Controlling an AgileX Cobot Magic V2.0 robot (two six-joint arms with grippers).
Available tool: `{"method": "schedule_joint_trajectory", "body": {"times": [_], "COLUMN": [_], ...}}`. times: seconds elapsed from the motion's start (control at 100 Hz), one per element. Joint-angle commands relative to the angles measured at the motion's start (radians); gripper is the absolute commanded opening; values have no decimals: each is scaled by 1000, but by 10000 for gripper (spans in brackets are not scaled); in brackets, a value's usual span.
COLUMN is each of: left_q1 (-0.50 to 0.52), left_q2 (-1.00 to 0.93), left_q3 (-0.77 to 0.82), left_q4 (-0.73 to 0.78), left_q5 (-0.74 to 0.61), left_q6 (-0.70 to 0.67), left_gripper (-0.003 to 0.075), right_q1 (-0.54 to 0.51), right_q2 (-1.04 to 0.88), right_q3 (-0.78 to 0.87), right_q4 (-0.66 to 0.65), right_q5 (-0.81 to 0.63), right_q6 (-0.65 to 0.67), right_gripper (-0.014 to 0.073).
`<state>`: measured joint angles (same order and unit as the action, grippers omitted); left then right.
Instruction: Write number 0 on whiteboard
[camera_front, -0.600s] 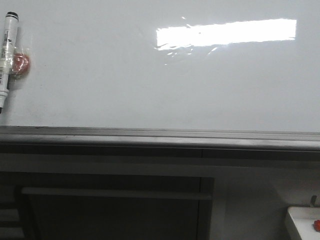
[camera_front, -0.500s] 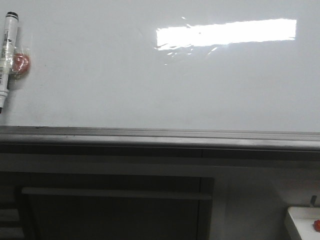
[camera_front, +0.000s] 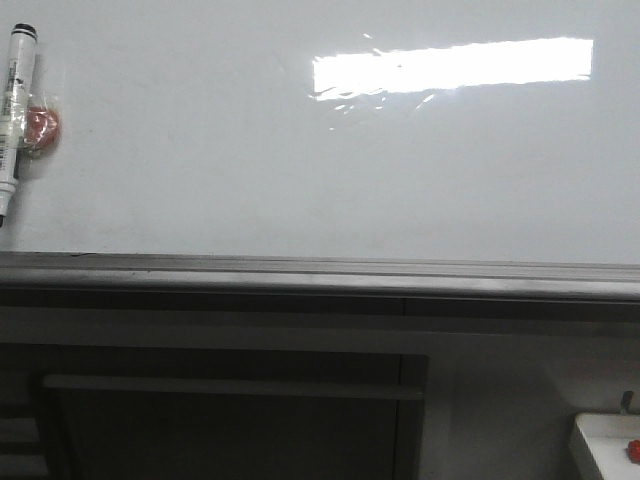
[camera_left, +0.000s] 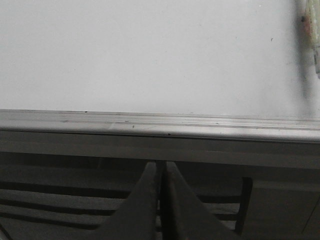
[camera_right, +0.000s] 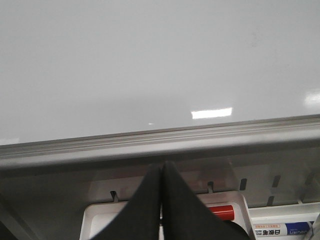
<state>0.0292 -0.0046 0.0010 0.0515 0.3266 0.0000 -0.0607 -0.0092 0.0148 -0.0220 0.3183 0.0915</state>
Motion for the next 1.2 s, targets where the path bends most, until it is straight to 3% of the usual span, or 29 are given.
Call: {"method": "schedule_joint_trajectory", "body": {"times": [0.0, 0.31, 0.49, 0.64, 0.97, 1.08, 1.19], "left_q1": [1, 1, 1, 1, 1, 1, 1], "left_q2": [-27, -27, -27, -27, -27, -27, -13], "left_q3": [11, 11, 11, 11, 11, 7, -11], "left_q4": [2, -24, -51, -51, -51, -65, -127], "left_q5": [-72, -124, -327, -349, -450, -443, -448], "left_q6": [0, 0, 0, 0, 0, -11, -11], "left_gripper": [-20, -20, -20, -20, -20, -20, -21], "right_q1": [-7, -7, -7, -7, -7, -7, -7], "right_q2": [-20, -20, -20, -20, -20, -20, -20], "right_q3": [25, 25, 25, 25, 23, 9, -71], "right_q4": [-1, -1, -1, -1, -1, 0, 0], "right_q5": [-19, -40, -282, -437, -632, -612, -399], "right_q6": [-4, -4, -4, -4, -4, 9, 9], "right_gripper": [-60, -60, -60, -60, -60, -60, -60]}}
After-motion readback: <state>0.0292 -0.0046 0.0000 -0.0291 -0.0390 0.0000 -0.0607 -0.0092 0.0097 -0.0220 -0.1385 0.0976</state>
